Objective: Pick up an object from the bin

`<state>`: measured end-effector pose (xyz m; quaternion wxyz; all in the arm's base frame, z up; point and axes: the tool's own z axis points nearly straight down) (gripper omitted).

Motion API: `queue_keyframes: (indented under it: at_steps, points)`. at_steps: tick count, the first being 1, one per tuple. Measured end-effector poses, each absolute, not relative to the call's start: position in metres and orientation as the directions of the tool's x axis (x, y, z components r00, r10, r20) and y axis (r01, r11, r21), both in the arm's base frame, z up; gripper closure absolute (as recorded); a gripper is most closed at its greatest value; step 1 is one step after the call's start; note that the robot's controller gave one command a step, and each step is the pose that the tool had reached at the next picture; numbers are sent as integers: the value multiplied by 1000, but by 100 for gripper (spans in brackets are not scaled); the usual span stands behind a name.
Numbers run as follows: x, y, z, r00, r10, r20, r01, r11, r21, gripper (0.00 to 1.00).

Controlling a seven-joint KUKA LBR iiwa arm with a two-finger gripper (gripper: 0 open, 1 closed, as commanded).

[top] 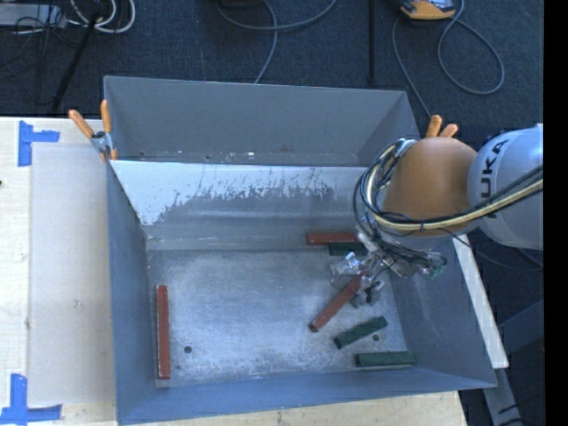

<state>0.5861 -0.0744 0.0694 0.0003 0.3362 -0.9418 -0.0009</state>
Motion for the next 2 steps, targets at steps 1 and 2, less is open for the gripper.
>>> queue_keyframes:
  at_steps: [1, 2]
  points:
    - [568, -85, 184, -743, -669, -5, -669, 743, -5, 100]
    - [578, -81, 280, -738, -674, -8, -674, 738, -7, 100]
